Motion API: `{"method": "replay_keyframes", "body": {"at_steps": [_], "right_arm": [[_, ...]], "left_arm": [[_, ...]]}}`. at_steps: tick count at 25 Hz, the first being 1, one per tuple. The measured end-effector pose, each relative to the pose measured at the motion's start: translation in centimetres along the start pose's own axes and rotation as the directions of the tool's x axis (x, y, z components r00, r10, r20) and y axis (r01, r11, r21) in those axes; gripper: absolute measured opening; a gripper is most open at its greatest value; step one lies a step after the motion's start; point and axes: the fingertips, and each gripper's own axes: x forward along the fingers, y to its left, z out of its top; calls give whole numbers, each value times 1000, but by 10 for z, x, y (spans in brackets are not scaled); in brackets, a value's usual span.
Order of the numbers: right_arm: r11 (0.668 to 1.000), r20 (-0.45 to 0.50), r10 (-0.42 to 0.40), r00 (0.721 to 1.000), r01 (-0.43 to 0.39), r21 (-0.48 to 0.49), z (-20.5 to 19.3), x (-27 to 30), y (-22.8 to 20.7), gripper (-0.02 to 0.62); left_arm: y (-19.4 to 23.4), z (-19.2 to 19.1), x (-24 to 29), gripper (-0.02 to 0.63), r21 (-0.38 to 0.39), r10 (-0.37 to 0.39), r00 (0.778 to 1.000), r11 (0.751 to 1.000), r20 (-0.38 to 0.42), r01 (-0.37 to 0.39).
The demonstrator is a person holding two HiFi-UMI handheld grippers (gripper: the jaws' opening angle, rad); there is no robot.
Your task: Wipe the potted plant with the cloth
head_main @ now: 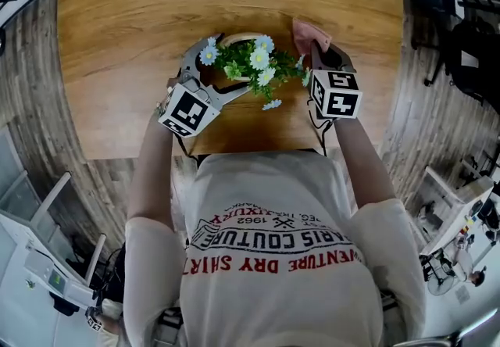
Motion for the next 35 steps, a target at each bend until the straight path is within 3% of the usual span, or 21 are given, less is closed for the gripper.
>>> {"method": "replay_keyframes", "body": {"at_steps": [8,13,18,25,30,35], "right_arm": [[1000,0,-3,1000,3,-16,1,9,2,35],[999,-2,2,1000,-2,-37,5,5,11,35],[999,14,-4,1000,5,-43,8,6,13,35],[999,13,-13,1000,14,-50,8,3,16,35],[997,14,-16,1000,17,-80,4,-1,6,35],[997,41,-8,999,11,-76,9,-9,10,35]], "left_arm": [[-6,-6,19,503,113,-142,988,983,-54,147],[-12,-5,20,503,120,-233,970,963,-66,240],[-12,-2,21,503,129,-257,964,956,-66,263],[-10,0,19,506,117,-190,981,974,-47,194],[-3,6,23,506,16,-107,994,994,-23,107],[10,34,14,506,-6,-58,997,998,45,58]]}}
